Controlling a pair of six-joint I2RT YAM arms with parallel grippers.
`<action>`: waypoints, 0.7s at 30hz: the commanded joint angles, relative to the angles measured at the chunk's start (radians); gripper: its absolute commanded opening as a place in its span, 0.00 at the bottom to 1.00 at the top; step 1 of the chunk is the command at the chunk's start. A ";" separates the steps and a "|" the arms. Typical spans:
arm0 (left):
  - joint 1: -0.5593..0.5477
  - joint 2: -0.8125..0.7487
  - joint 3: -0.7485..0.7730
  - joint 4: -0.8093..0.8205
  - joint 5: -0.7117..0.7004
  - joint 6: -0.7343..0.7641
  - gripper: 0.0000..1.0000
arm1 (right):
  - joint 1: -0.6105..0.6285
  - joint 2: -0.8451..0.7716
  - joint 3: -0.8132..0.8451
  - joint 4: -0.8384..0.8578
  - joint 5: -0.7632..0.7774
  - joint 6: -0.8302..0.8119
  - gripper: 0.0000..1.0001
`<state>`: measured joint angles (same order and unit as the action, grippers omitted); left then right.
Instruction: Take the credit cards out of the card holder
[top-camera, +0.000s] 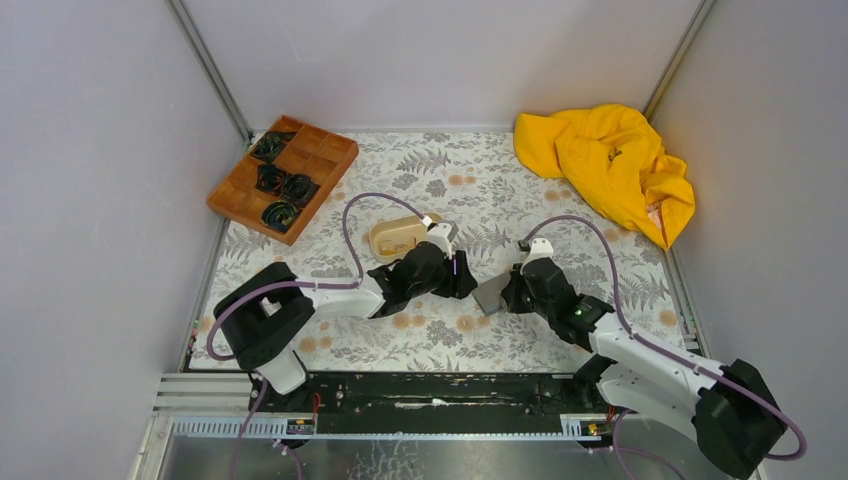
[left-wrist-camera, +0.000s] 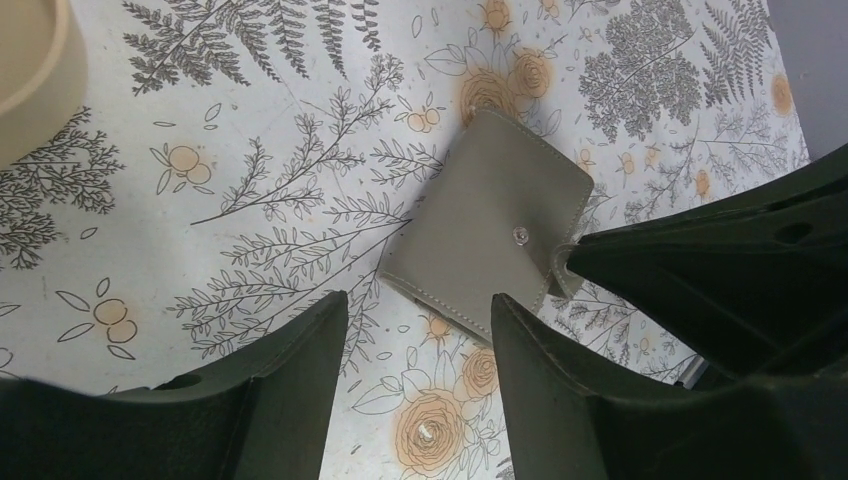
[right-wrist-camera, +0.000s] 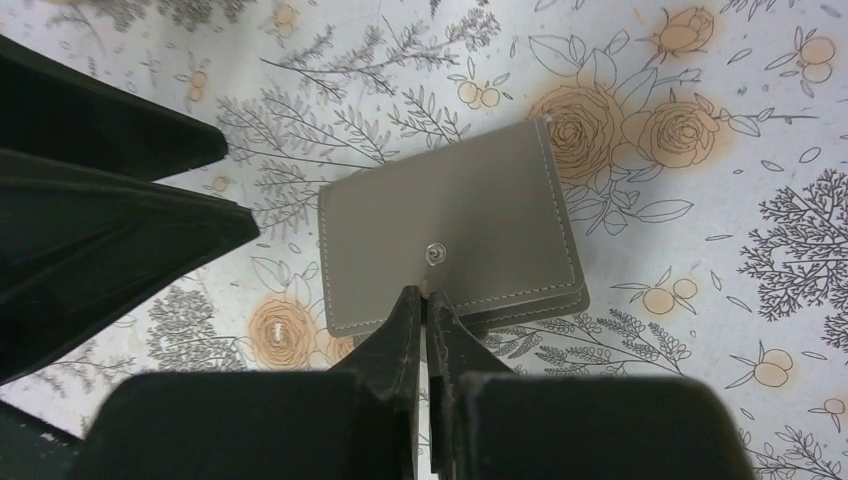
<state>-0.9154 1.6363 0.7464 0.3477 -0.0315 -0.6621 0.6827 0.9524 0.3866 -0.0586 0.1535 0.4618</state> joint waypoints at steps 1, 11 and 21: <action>0.004 -0.015 0.025 0.073 0.032 0.001 0.63 | 0.009 -0.096 0.017 0.022 -0.014 0.006 0.00; 0.004 -0.054 0.017 0.051 -0.018 0.013 0.70 | 0.009 -0.148 0.084 -0.066 0.023 -0.017 0.00; 0.004 -0.057 0.018 0.044 -0.026 0.014 0.73 | 0.009 -0.126 0.174 -0.097 0.048 -0.059 0.00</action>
<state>-0.9154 1.6070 0.7464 0.3527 -0.0345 -0.6609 0.6827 0.8036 0.4881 -0.1654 0.1753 0.4358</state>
